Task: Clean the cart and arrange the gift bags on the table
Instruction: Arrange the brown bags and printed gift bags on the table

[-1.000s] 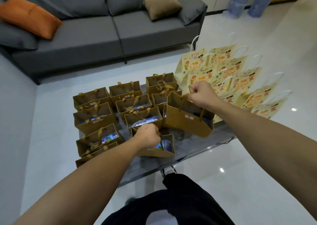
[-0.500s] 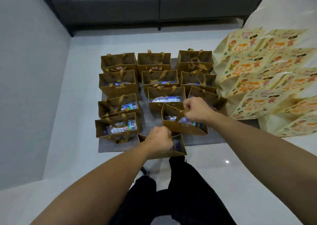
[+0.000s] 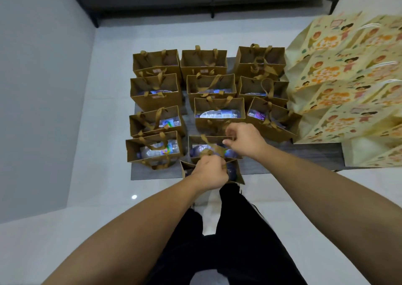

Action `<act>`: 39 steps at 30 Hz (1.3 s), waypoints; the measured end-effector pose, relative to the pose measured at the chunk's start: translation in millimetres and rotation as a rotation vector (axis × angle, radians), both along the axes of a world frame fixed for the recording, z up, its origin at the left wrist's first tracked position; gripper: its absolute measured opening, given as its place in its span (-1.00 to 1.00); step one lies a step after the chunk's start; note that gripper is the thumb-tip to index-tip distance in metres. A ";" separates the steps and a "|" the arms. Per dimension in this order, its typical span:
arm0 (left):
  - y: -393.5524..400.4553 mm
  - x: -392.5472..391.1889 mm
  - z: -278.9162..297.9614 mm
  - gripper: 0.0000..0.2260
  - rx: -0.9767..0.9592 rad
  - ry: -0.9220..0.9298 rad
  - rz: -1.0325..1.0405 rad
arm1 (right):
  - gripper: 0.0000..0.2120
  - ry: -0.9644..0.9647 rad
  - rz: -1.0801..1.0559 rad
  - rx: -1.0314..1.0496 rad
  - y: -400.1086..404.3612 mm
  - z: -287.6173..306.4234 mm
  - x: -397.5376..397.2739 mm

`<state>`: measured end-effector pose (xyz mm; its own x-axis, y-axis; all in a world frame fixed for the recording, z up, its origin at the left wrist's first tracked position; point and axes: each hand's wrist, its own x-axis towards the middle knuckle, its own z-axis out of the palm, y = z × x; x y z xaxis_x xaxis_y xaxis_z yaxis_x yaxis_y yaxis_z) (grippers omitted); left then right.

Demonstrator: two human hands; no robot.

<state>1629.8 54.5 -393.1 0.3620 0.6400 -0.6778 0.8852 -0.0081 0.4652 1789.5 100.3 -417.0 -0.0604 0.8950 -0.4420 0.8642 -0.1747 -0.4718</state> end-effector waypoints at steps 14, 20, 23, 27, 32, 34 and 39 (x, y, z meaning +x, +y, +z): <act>0.9 122.0 20.5 -0.82 -0.077 -0.156 -0.260 | -0.82 0.090 -0.611 -0.444 -104.6 -21.0 121.4; -9.7 186.5 18.3 -0.80 -0.087 -0.201 -0.333 | -0.75 -0.078 -0.733 -0.317 -125.2 -28.5 177.5; -4.7 207.5 15.2 -0.80 -0.079 -0.195 -0.314 | -0.83 -0.109 -0.808 -0.284 -123.5 -34.5 193.9; 11.5 231.1 2.0 -0.82 -0.038 -0.152 -0.301 | -0.78 -0.045 -0.856 -0.219 -116.7 -51.5 211.9; 20.5 246.6 -13.1 -0.83 -0.022 -0.093 -0.236 | -0.75 0.055 -0.884 -0.168 -101.2 -72.3 220.5; 25.4 239.3 -20.4 -0.93 -0.042 -0.071 -0.191 | -0.74 0.065 -0.873 -0.172 -94.3 -75.8 219.8; 50.2 189.4 -28.3 -0.72 0.127 -0.130 0.060 | -0.73 -0.045 -0.862 -0.095 -79.2 -76.2 205.9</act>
<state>1819.2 104.8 -421.5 0.4001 0.7404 -0.5401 0.8181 -0.0230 0.5746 1995.4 21.1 -493.2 0.6415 0.5797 -0.5025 0.4297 -0.8141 -0.3907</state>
